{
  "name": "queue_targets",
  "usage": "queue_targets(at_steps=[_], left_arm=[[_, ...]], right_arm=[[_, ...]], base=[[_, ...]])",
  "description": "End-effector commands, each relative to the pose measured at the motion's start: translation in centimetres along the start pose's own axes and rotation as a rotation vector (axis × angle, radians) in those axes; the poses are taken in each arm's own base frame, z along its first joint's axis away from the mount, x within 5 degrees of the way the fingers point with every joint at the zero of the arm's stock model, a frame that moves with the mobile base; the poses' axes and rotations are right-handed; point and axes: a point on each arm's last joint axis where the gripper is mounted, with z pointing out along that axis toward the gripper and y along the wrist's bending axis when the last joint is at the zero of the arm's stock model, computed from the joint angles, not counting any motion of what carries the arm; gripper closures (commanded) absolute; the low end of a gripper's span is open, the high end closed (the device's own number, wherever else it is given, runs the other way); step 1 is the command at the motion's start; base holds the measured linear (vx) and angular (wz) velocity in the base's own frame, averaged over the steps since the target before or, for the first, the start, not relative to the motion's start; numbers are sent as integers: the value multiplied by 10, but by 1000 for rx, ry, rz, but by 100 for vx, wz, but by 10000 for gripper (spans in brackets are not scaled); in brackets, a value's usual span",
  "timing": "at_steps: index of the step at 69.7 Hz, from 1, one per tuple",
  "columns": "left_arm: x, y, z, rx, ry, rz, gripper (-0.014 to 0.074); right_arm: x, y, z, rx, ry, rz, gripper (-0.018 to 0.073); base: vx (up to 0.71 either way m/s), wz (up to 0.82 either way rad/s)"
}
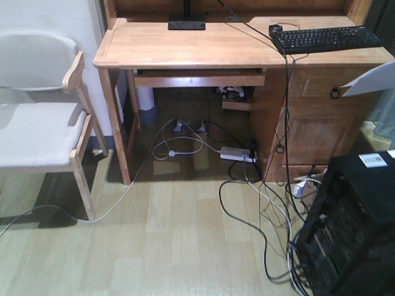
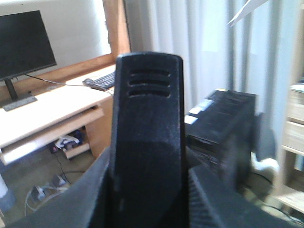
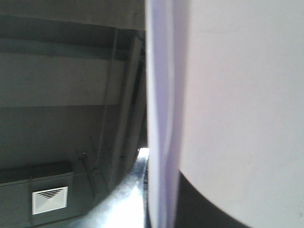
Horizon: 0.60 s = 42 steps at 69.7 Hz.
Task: Grab stapler and paper to desk for stapling
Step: 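Drive the base to the wooden desk holding stapler and paper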
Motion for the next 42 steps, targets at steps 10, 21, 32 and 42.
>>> queue_targets(at_steps=[10, 21, 32, 42], left_arm=[[-17, 2, 0, -10, -122, -12, 603], [-17, 2, 0, -10, -122, -12, 603], [-17, 2, 0, -10, -121, -12, 603], [-17, 2, 0, -10, -121, -12, 603]], right_arm=[[-3, 7, 7, -46, -23, -19, 565], [-3, 7, 7, -46, -23, -19, 565], [-3, 7, 7, -46, -23, -19, 565], [-3, 7, 7, -43, -20, -19, 565]], base=[[41, 0], [43, 4], [43, 5], [43, 5]])
